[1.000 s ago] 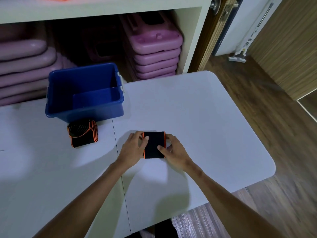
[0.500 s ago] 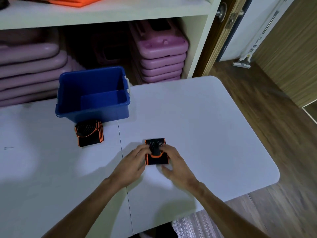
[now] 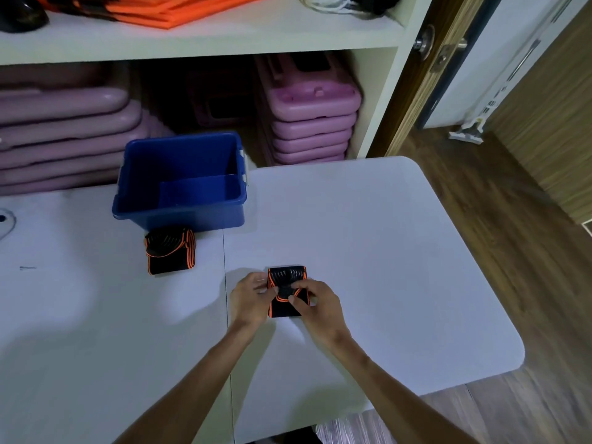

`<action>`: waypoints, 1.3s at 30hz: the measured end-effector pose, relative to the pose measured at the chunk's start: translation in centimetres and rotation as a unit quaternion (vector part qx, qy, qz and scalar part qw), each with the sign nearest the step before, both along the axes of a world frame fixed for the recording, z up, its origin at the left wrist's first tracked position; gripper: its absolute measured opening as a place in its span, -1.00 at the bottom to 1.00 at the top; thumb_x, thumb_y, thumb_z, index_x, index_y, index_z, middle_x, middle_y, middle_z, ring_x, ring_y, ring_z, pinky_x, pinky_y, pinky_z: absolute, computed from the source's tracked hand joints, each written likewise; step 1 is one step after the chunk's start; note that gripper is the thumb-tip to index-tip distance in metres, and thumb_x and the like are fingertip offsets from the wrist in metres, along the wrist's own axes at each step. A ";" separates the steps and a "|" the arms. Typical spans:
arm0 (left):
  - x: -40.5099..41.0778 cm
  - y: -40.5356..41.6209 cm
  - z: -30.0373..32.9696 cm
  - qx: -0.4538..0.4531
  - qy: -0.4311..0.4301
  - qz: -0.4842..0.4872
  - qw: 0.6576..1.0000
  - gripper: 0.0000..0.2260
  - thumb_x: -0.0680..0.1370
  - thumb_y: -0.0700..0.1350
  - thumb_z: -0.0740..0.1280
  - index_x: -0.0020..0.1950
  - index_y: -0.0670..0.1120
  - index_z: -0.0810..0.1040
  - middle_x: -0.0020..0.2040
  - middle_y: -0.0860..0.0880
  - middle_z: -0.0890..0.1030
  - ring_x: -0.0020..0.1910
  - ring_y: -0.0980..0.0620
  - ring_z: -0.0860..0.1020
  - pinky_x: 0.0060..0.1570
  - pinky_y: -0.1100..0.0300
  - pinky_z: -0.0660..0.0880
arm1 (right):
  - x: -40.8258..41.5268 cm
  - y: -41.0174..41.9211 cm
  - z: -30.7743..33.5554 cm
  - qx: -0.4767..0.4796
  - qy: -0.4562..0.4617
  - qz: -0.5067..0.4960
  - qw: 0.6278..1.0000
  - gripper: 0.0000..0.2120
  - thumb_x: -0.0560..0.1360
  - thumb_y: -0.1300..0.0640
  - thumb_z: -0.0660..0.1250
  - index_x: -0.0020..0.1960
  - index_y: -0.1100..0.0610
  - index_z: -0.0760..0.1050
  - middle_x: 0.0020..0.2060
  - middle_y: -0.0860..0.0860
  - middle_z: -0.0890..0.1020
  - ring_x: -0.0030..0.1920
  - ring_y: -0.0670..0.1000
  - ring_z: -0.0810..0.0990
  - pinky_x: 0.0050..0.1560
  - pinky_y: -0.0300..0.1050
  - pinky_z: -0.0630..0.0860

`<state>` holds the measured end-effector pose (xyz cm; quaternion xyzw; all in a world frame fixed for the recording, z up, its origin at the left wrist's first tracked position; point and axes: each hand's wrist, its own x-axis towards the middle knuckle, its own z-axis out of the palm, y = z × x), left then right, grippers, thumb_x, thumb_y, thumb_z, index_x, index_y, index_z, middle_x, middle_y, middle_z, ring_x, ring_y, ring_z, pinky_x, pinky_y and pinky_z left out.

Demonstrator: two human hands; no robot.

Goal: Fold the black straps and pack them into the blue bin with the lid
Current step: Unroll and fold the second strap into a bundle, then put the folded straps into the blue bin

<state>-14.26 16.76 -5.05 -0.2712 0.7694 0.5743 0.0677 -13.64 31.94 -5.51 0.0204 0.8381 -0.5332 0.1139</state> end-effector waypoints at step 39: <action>-16.8 -24.7 8.8 -0.195 0.172 0.017 0.966 -0.75 0.48 -0.30 0.40 0.14 -0.12 0.57 0.03 -0.08 0.65 -0.10 -0.03 0.63 -0.05 0.14 0.55 | -21.7 -25.1 6.8 -0.133 0.060 0.095 0.985 -0.64 0.41 0.49 0.36 0.06 0.11 0.64 0.02 0.05 0.69 0.06 -0.01 0.65 0.18 -0.02 0.56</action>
